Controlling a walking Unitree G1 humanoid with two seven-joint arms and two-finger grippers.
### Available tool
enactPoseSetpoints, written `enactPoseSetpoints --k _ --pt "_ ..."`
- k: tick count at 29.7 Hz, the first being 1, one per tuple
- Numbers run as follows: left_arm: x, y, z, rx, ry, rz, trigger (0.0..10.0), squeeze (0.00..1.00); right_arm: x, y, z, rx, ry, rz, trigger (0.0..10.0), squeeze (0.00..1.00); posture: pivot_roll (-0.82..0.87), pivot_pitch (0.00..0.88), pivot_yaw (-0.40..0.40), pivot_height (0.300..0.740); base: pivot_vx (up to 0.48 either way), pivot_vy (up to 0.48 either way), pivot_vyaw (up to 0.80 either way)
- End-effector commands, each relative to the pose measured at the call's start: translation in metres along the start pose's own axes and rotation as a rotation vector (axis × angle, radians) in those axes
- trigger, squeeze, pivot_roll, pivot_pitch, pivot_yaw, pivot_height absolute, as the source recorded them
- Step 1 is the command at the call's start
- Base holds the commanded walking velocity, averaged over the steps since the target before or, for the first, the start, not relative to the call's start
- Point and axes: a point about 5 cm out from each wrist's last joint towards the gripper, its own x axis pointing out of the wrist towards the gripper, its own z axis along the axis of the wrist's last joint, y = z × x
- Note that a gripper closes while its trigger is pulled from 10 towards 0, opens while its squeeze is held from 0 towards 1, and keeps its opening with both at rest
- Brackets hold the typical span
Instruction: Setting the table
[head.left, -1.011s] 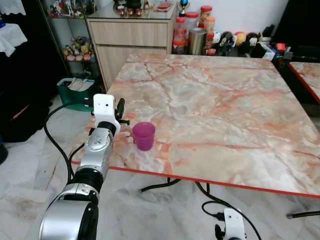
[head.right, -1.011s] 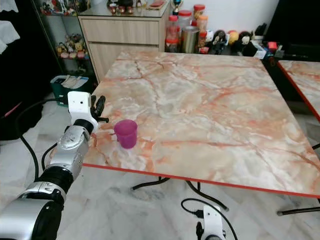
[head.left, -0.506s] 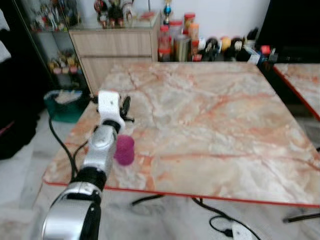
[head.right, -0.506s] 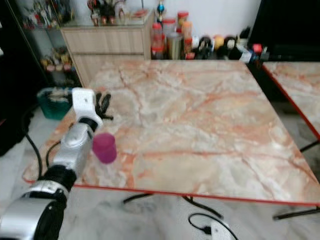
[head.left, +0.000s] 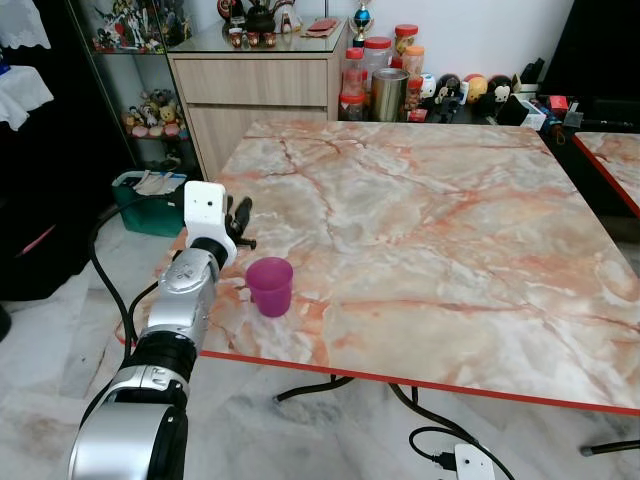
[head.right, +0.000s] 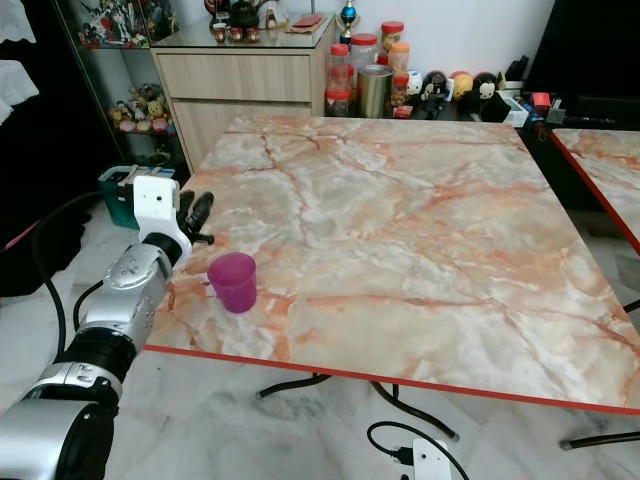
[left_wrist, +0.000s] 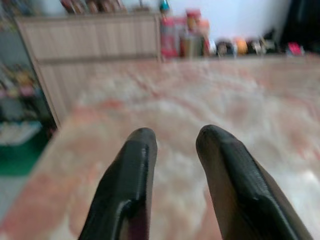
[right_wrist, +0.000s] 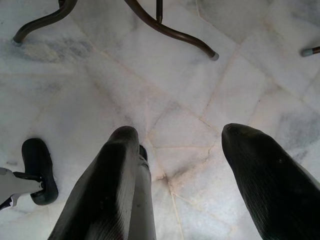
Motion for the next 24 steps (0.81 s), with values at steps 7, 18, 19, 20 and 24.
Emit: enactPoseSetpoints --k 7,18,19,20,24 --pt "-0.008 -0.007 -0.012 -0.015 0.111 -0.162 10.0 1.00 0.001 0.002 0.005 -0.015 -0.006 0.003 10.0 0.00 0.04 0.000 0.027 0.719 0.000 0.000 0.00" --pt "-0.012 -0.002 -0.004 -0.002 0.112 -0.202 10.0 0.00 0.001 0.003 0.008 -0.021 -0.012 0.008 10.0 0.00 0.04 0.000 0.022 0.719 0.000 0.000 0.00" --pt "-0.014 -0.001 -0.003 -0.001 0.110 -0.219 10.0 0.00 0.001 0.003 0.008 -0.019 -0.014 0.010 10.0 0.00 0.04 0.000 0.024 0.719 0.000 0.000 0.00" --pt "-0.014 0.000 -0.003 0.002 0.115 -0.218 10.0 0.00 0.001 0.004 0.008 -0.018 -0.014 0.011 10.0 0.00 0.05 0.000 0.021 0.719 0.000 0.000 0.00" --pt "-0.016 0.001 -0.009 0.030 0.171 -0.228 10.0 0.00 0.001 0.005 0.008 -0.042 -0.010 0.020 10.0 0.00 0.05 0.000 0.020 0.719 0.000 0.000 0.00"
